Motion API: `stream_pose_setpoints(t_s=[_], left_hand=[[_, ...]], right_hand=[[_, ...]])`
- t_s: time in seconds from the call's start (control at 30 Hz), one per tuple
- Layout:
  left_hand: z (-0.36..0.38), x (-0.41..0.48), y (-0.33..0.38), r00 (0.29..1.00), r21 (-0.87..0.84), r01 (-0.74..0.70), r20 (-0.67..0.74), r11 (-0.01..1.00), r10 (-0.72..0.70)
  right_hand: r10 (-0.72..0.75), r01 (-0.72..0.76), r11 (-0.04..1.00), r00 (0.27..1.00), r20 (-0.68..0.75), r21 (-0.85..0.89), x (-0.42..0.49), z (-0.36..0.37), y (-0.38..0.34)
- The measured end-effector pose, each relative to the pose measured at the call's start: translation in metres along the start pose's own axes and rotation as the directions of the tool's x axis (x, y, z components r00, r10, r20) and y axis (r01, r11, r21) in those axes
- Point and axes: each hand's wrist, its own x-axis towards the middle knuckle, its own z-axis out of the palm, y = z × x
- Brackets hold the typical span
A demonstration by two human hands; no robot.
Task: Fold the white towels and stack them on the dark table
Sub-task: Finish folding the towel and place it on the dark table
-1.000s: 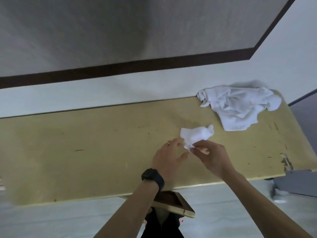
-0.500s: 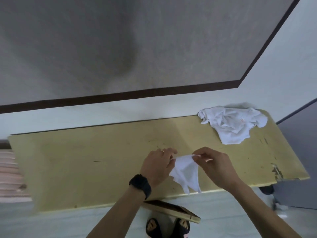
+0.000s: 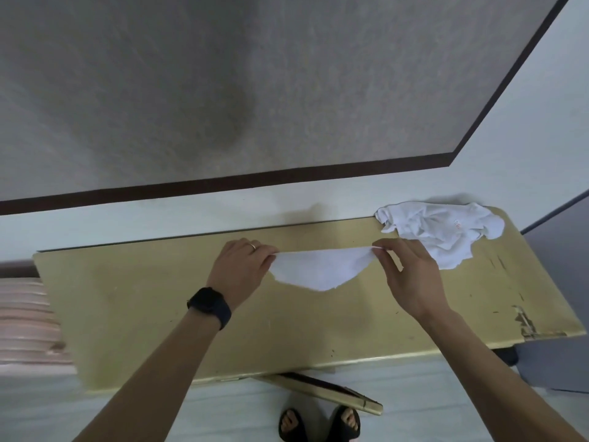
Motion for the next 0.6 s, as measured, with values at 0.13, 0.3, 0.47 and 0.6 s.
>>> stream_pose_setpoints(t_s=[0.13, 0.3, 0.47, 0.6], left_hand=[[0.005, -0.022, 0.001, 0.998, 0.021, -0.009, -0.060, 1.000, 0.010], [0.032, -0.084, 0.027, 0.990, -0.021, 0.068, 0.124, 0.998, -0.064], [0.068, -0.145, 0.049, 0.920, -0.076, 0.129, 0.382, 0.989, -0.091], [0.086, -0.169, 0.054, 0.860, -0.160, 0.247, 0.490, 0.956, -0.140]], right_hand=[[-0.015, 0.015, 1.000, 1.000, -0.019, 0.009, -0.028, 0.003, 0.008], [0.087, -0.086, 0.996, 0.983, 0.160, -0.013, -0.102, 0.016, 0.030], [0.274, -0.259, 0.961, 0.869, 0.412, -0.093, -0.166, 0.030, 0.050], [0.366, -0.362, 0.924, 0.755, 0.544, -0.120, -0.181, 0.037, 0.057]])
